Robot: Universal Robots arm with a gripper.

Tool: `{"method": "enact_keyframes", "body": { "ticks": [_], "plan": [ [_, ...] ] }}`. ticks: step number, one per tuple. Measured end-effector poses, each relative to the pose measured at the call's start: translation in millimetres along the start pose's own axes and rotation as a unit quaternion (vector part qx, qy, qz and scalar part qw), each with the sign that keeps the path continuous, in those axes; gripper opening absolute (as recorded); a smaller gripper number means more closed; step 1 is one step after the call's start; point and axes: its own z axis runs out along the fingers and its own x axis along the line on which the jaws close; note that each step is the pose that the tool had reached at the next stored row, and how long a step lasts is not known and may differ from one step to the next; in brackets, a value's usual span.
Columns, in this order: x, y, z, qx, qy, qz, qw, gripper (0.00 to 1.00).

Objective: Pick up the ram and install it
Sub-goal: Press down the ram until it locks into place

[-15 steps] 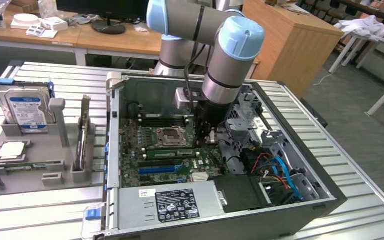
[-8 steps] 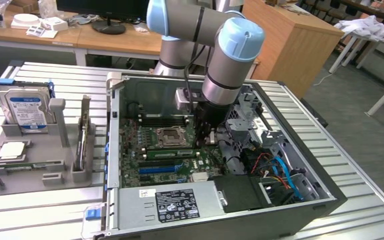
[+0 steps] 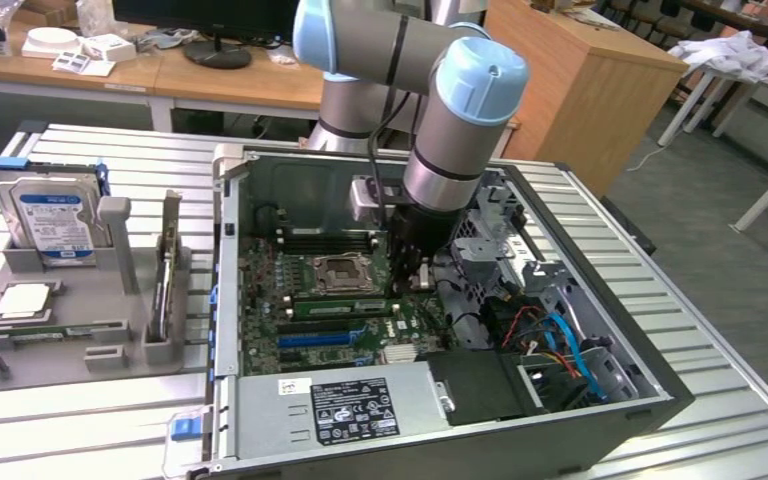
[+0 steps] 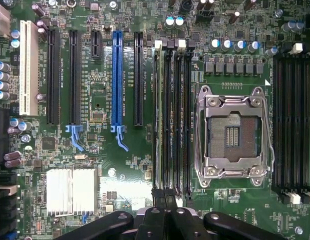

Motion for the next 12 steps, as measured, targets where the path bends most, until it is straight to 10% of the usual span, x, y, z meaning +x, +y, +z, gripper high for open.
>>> {"method": "enact_keyframes", "body": {
  "ticks": [12],
  "plan": [
    [0.1,0.0,1.8,0.0004,-0.0002,0.0,1.0,0.11]
  ]
}}
